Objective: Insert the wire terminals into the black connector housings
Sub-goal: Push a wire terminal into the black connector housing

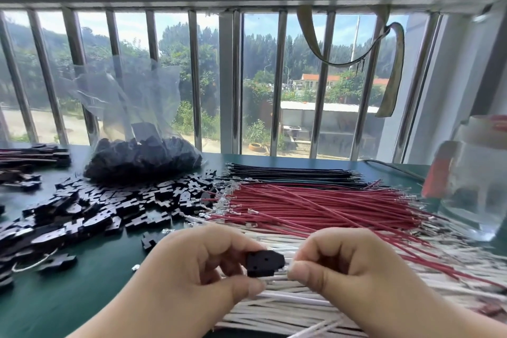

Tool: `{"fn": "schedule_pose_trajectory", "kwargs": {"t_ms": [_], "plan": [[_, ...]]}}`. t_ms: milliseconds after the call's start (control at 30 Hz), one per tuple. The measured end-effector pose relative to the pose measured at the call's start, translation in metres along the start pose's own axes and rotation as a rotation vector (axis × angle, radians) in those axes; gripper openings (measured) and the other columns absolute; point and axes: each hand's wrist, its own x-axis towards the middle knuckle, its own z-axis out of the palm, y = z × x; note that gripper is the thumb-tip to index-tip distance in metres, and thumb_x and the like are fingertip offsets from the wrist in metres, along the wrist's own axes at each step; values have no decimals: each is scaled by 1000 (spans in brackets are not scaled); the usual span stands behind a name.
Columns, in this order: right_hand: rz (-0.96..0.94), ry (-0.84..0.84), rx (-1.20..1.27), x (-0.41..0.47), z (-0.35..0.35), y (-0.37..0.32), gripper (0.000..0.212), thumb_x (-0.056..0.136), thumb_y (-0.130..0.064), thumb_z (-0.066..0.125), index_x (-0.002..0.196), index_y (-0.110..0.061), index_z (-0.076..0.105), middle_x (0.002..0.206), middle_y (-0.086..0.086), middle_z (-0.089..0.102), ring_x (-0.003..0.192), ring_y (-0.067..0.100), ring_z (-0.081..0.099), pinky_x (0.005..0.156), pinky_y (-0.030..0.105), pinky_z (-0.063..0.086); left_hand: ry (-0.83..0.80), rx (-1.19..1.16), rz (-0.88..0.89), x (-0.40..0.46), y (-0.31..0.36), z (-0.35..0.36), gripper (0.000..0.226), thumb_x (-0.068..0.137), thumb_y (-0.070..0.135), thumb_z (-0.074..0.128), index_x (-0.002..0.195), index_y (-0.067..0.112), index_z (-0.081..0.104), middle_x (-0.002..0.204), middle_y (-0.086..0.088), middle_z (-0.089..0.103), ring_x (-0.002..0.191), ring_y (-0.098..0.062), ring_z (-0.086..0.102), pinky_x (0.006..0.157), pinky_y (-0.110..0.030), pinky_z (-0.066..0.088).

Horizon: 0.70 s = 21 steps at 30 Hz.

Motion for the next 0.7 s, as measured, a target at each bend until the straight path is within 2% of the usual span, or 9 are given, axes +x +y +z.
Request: {"fn": "schedule_pose_trajectory", "kwargs": {"t_ms": [67,167,233,333,400,467,567,633,700], "plan": [[9,-19,-33,0,2,0,18,76,-30,76,62,-32,66,47,-16,52,44,-1,43,48,8,32,-23,-14,-20,0,2,2,40,47,32,87,84,41,73,82,-2,75,76,-28,71,76,-43,59],[64,15,-17,0,4,-2,12,72,-37,77,66,-30,68,46,-13,58,40,-2,45,44,7,33,-4,-54,-60,2,-3,4,43,60,6,85,82,40,72,74,-3,75,62,-16,69,51,-22,53],[117,18,-27,2,5,-1,20,68,-49,75,70,-31,68,48,-10,63,39,-3,47,43,8,36,-9,-154,-111,6,-4,4,41,63,-2,80,81,33,73,70,-9,74,55,-16,67,44,-22,49],[58,51,-240,3,4,5,47,58,-75,58,69,-29,63,48,-15,56,43,0,46,44,12,35,-78,-316,-184,7,-5,1,34,56,9,88,81,26,73,71,-16,72,55,-20,66,44,-25,50],[5,71,-305,2,4,7,55,57,-80,51,70,-28,62,51,-15,53,47,2,45,46,15,35,-139,-396,-225,7,-6,1,34,51,21,88,82,22,74,74,-19,72,58,-23,66,46,-27,51],[-33,58,-258,2,4,8,41,66,-70,61,74,-30,67,57,-12,59,52,4,50,49,15,39,-116,-486,-269,8,-9,2,26,53,17,88,74,12,73,71,-23,70,55,-25,65,43,-26,50],[-24,-16,-173,3,5,6,3,80,-38,70,77,-39,71,68,-14,67,59,-1,58,53,11,43,-83,-561,-331,9,-9,5,18,51,1,79,68,3,73,69,-28,67,49,-27,64,40,-27,49],[-24,-39,-119,2,6,4,17,81,-30,71,67,-40,70,62,-17,65,53,-5,54,51,7,39,-97,-584,-366,8,-8,4,20,45,1,73,64,0,73,67,-26,67,45,-25,62,40,-26,50],[-31,-39,-115,1,8,2,26,81,-29,72,58,-40,66,57,-17,62,52,-5,53,51,7,38,-107,-596,-384,7,-4,3,15,47,-2,78,61,-1,73,66,-26,67,42,-23,61,39,-26,50]]}}
